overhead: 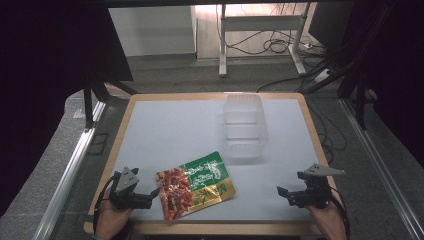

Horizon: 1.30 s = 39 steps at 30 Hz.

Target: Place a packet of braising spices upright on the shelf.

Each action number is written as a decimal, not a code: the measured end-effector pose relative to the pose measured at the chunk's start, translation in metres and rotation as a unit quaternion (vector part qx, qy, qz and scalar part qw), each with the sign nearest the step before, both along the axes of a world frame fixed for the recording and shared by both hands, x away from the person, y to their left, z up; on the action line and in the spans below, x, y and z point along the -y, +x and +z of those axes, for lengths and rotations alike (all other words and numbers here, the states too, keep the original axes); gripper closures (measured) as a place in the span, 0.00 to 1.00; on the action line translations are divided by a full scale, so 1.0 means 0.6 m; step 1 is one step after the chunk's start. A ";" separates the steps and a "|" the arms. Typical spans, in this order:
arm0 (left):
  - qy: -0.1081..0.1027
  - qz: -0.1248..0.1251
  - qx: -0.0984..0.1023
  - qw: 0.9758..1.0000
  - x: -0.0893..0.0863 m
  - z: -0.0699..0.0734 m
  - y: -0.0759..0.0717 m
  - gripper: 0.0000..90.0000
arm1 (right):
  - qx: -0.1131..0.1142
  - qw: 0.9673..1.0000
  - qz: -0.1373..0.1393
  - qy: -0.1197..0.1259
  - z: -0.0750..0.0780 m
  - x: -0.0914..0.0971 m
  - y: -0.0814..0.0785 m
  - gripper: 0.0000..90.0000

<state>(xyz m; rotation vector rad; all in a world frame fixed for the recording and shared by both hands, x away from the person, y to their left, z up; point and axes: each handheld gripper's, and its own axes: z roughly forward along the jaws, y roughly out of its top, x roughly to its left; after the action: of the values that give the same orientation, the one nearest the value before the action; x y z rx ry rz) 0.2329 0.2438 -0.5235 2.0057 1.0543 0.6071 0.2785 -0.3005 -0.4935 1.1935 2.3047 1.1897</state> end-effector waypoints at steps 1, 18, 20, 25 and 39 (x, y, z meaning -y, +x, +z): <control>-0.002 0.002 0.000 1.000 -0.002 0.000 0.000 0.00 | 0.016 1.000 0.001 -0.005 0.001 -0.002 0.000 0.00; 0.006 -0.005 -0.010 1.000 0.005 -0.002 0.003 0.00 | 0.027 0.999 -0.003 -0.036 -0.004 0.000 -0.002 0.00; 0.006 -0.004 -0.007 1.000 0.005 -0.001 0.002 0.00 | 0.027 0.999 -0.001 -0.038 -0.004 -0.002 -0.003 0.00; 0.004 -0.004 -0.007 1.000 0.005 -0.001 0.002 0.00 | 0.028 0.999 0.000 -0.041 -0.005 -0.004 -0.002 0.00; -0.003 -0.011 -0.017 1.000 0.009 -0.001 0.003 0.00 | 0.036 0.998 0.020 -0.045 -0.005 -0.024 -0.002 0.00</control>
<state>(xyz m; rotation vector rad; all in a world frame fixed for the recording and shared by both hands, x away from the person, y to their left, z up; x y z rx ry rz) 0.2350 0.2386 -0.5243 2.0268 1.0508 0.5603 0.2770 -0.2861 -0.4967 1.0614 2.3117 1.1109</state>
